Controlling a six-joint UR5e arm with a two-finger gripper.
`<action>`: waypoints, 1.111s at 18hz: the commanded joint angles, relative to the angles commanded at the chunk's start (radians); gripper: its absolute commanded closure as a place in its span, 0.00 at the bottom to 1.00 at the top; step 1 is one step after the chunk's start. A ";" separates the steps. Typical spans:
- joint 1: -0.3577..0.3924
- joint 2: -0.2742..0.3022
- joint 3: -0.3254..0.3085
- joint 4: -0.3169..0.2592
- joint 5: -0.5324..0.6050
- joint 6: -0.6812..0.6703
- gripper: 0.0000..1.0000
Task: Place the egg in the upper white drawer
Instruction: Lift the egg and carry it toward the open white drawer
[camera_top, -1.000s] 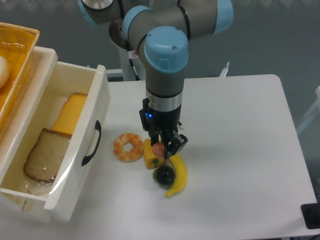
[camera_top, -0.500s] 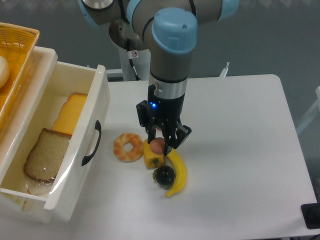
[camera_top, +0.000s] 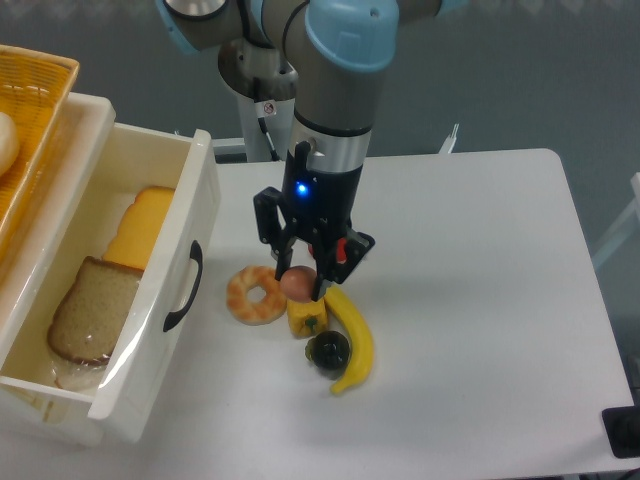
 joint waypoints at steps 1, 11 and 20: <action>-0.003 0.005 -0.006 0.002 -0.018 0.000 0.79; -0.139 0.051 -0.018 0.006 -0.034 0.012 0.79; -0.222 0.100 -0.098 -0.020 -0.019 0.264 0.79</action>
